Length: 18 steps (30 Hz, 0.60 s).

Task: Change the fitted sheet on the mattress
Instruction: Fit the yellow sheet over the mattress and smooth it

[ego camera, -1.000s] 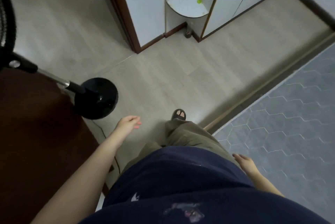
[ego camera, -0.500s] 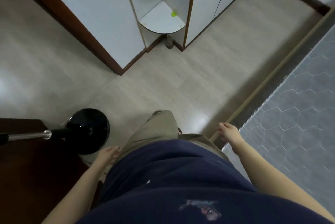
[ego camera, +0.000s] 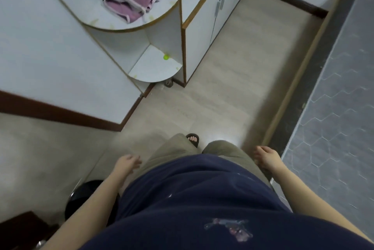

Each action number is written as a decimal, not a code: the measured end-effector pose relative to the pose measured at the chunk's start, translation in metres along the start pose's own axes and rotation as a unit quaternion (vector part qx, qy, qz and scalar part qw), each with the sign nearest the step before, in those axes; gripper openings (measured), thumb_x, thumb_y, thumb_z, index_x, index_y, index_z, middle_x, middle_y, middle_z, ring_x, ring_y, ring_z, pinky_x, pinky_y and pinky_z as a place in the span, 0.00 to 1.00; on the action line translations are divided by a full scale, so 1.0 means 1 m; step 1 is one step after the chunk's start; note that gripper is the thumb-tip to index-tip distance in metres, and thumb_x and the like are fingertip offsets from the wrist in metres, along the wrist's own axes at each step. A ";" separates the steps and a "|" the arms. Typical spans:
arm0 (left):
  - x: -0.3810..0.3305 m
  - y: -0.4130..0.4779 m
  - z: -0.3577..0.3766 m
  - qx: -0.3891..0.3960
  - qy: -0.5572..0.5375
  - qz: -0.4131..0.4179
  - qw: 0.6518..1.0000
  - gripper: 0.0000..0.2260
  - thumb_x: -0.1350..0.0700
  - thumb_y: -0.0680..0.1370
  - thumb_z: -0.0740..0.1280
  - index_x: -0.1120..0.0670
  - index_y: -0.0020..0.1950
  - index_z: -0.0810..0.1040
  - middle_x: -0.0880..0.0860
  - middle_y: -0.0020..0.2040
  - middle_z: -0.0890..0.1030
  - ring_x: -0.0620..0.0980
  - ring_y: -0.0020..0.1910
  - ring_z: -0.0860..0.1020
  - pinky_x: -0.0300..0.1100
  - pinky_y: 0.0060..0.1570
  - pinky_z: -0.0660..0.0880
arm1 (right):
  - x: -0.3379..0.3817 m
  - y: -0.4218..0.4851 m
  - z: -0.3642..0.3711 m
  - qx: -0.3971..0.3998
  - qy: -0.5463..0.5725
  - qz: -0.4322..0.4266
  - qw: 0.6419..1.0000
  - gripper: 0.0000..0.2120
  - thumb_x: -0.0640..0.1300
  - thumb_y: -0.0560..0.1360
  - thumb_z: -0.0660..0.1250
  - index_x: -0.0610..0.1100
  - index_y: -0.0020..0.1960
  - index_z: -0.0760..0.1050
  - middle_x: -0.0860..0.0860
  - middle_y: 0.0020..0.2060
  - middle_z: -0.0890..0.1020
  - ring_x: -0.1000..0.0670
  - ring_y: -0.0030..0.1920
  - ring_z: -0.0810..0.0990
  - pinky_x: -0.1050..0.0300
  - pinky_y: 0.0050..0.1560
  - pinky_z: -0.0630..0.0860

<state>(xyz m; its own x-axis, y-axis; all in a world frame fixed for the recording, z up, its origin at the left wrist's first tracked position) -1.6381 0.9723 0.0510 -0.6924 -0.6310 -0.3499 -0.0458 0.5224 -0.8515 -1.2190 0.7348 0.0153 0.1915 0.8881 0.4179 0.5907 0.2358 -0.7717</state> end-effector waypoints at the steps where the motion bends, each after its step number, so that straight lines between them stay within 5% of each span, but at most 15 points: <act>1: -0.020 0.011 0.004 0.019 0.030 0.012 0.999 0.14 0.56 0.82 0.61 0.64 0.62 0.76 0.62 0.59 0.80 0.54 0.48 0.78 0.45 0.49 0.72 | -0.004 -0.002 -0.009 -0.007 0.006 0.019 1.000 0.14 0.45 0.81 0.60 0.36 0.58 0.77 0.43 0.46 0.82 0.46 0.42 0.78 0.57 0.38 0.71; 3: -0.084 0.024 0.015 0.041 0.044 0.061 0.996 0.15 0.55 0.82 0.60 0.62 0.63 0.76 0.60 0.58 0.81 0.52 0.48 0.79 0.43 0.47 0.72 | -0.016 -0.004 -0.024 -0.015 0.007 0.058 0.998 0.14 0.45 0.81 0.60 0.37 0.59 0.77 0.44 0.45 0.81 0.46 0.42 0.78 0.55 0.38 0.73; 6: -0.164 0.030 0.041 0.069 0.066 0.112 0.989 0.16 0.55 0.83 0.60 0.62 0.66 0.74 0.59 0.59 0.80 0.56 0.57 0.79 0.46 0.58 0.71 | -0.034 -0.005 -0.041 -0.013 0.021 0.113 0.993 0.15 0.42 0.83 0.58 0.34 0.64 0.73 0.36 0.55 0.79 0.37 0.55 0.77 0.45 0.55 0.74; 9: -0.220 0.035 0.072 0.080 0.068 0.129 0.986 0.17 0.55 0.83 0.60 0.63 0.67 0.72 0.59 0.61 0.79 0.57 0.59 0.78 0.46 0.62 0.69 | -0.042 0.006 -0.060 0.008 0.006 0.139 0.990 0.14 0.39 0.82 0.59 0.32 0.64 0.72 0.34 0.59 0.77 0.36 0.58 0.75 0.44 0.59 0.70; 13: -0.256 0.047 0.111 0.071 0.053 0.111 0.990 0.16 0.57 0.83 0.60 0.64 0.67 0.73 0.61 0.60 0.79 0.55 0.53 0.78 0.41 0.49 0.70 | -0.023 0.054 -0.106 0.025 -0.025 0.131 0.991 0.14 0.38 0.81 0.60 0.32 0.64 0.73 0.35 0.60 0.77 0.36 0.60 0.75 0.48 0.58 0.70; 18: -0.253 0.052 0.138 0.046 0.016 0.057 0.997 0.13 0.54 0.83 0.60 0.60 0.62 0.76 0.58 0.57 0.81 0.54 0.52 0.79 0.47 0.54 0.71 | 0.051 0.136 -0.168 0.037 -0.034 0.094 0.994 0.15 0.44 0.83 0.58 0.36 0.62 0.75 0.39 0.54 0.80 0.43 0.48 0.76 0.53 0.50 0.69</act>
<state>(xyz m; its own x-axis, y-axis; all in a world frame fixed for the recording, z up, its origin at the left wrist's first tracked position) -1.3658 1.0795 0.0416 -0.7127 -0.5504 -0.4348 0.0996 0.5342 -0.8395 -0.9971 0.7458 0.0126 0.2372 0.9435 0.2315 0.4902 0.0895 -0.8670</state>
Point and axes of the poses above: each hand's wrist, its own y-axis towards the middle knuckle, its own z-axis out of the palm, x = y × z, the point moved 5 cm from there along y, towards the middle knuckle
